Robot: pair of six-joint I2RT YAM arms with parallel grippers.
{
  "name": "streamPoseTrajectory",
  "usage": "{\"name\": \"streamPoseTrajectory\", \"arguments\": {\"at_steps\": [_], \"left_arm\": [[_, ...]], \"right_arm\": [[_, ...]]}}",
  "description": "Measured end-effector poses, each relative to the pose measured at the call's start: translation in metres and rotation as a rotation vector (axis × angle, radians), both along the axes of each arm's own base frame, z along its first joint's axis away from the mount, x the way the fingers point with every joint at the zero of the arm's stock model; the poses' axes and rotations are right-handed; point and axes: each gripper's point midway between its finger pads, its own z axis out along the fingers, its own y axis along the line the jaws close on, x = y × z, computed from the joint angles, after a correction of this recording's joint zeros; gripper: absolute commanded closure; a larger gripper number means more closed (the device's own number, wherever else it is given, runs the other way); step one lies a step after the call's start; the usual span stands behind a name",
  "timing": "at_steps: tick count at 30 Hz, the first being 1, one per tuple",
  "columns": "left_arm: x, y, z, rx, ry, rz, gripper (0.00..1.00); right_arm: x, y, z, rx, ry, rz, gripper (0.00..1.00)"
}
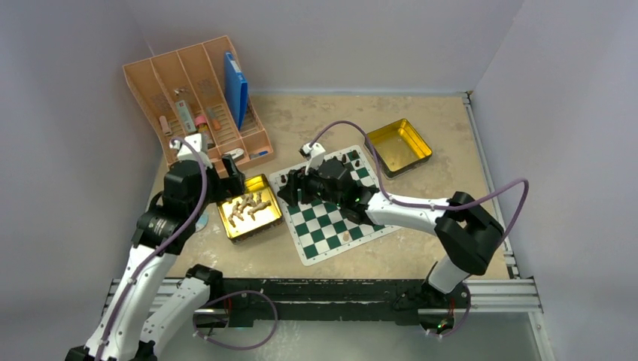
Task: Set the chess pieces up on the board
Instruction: Pick up the chess piece from the storage box.
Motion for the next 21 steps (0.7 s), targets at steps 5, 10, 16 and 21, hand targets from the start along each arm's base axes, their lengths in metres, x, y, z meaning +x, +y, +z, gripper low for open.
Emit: {"name": "streamPoseTrajectory", "arguments": {"at_steps": [5,10,16,21], "left_arm": [[0.013,-0.011,-0.004,-0.011,0.073,-0.022,0.00],[0.019,-0.016,-0.008,-0.030,0.110,-0.034,0.00],[0.029,-0.002,-0.010,-0.076,0.141,-0.002,0.00],[0.045,0.021,0.000,-0.143,0.150,0.041,0.00]], "right_arm": [[0.007,0.011,0.006,0.026,-0.032,0.010,0.34],[0.007,0.018,0.014,0.050,-0.059,0.027,0.36],[0.007,0.023,0.023,0.077,-0.087,0.037,0.38],[0.005,0.031,0.023,0.086,-0.110,0.049,0.42]]}}
